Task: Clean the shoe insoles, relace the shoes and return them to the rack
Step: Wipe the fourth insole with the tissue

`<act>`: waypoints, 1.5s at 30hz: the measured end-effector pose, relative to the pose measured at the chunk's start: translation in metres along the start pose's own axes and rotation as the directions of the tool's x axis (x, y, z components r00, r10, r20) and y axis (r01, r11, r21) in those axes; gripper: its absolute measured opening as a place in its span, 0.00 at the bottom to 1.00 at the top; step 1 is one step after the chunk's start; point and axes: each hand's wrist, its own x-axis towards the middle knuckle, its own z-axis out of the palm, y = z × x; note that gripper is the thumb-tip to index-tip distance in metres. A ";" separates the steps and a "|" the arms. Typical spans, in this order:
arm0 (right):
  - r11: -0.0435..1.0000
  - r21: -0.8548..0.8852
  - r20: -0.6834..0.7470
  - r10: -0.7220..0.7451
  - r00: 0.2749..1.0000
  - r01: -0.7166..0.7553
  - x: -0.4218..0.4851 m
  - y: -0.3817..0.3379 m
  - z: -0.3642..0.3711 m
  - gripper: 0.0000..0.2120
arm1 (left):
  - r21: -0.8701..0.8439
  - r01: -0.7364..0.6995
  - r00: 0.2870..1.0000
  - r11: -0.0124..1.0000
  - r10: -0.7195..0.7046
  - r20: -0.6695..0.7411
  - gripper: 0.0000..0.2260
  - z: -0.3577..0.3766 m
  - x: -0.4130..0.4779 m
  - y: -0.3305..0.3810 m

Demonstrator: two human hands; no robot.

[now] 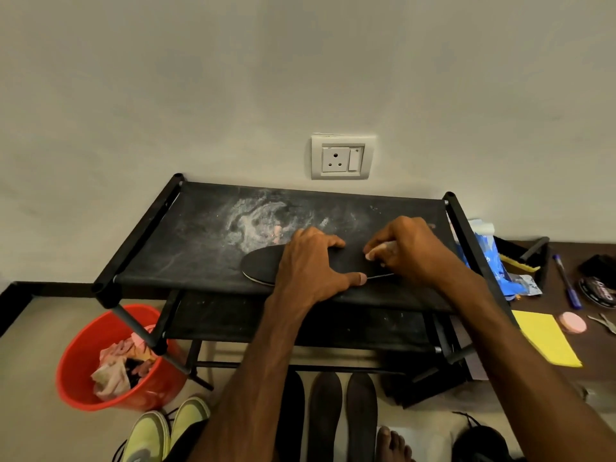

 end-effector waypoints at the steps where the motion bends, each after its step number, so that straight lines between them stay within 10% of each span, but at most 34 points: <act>1: 0.999 0.026 0.043 -0.037 0.998 0.035 -0.006 -0.003 -0.004 0.05 | -0.011 0.003 1.000 1.000 -0.003 -0.001 0.35 0.000 0.000 0.000; 7: 0.994 0.049 0.164 -0.103 0.981 0.096 -0.022 -0.006 -0.022 0.06 | -0.037 -0.008 1.000 0.999 0.008 -0.016 0.34 0.002 0.001 -0.002; 15: 0.992 0.033 -0.234 0.128 0.964 -0.124 0.023 0.005 0.011 0.07 | -0.040 0.000 1.000 0.999 0.000 0.008 0.36 0.004 0.000 -0.003; 20: 0.981 -0.192 -0.138 -0.013 0.990 -0.014 0.016 -0.004 0.014 0.11 | -0.064 0.014 1.000 0.998 -0.014 -0.001 0.36 0.006 0.002 -0.006; 28: 0.991 -0.005 0.157 -0.134 0.978 0.136 -0.021 -0.011 -0.009 0.09 | -0.068 0.000 1.000 0.998 -0.001 -0.014 0.36 0.003 0.001 -0.004; 38: 0.995 -0.048 -0.259 0.068 0.963 -0.084 0.007 -0.012 0.016 0.11 | -0.013 -0.020 0.993 1.000 0.022 0.118 0.35 -0.006 -0.002 -0.003; 45: 0.986 -0.167 -0.090 -0.037 0.995 0.021 0.009 -0.014 0.014 0.10 | -0.075 0.003 0.994 0.997 0.006 0.111 0.34 -0.013 -0.004 -0.002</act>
